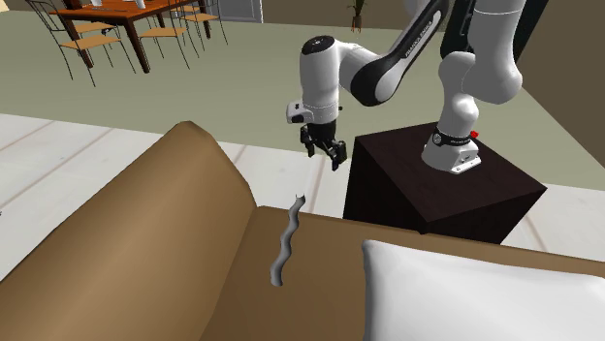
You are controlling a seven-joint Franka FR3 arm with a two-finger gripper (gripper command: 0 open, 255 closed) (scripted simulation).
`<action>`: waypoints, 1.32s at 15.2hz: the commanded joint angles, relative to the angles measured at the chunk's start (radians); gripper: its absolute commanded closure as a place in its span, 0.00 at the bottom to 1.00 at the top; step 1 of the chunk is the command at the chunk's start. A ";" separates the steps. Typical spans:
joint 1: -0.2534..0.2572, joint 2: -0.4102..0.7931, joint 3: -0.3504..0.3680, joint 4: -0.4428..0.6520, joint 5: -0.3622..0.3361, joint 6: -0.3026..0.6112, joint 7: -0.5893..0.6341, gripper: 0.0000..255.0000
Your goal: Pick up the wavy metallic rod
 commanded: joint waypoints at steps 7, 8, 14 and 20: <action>0.015 0.294 0.038 0.262 0.012 0.061 -0.090 0.00; 0.018 0.330 0.043 0.299 0.012 0.064 -0.100 0.00; 0.040 0.545 0.073 0.544 0.006 0.052 -0.153 0.00; 0.043 0.602 0.069 0.553 0.002 0.101 -0.153 0.00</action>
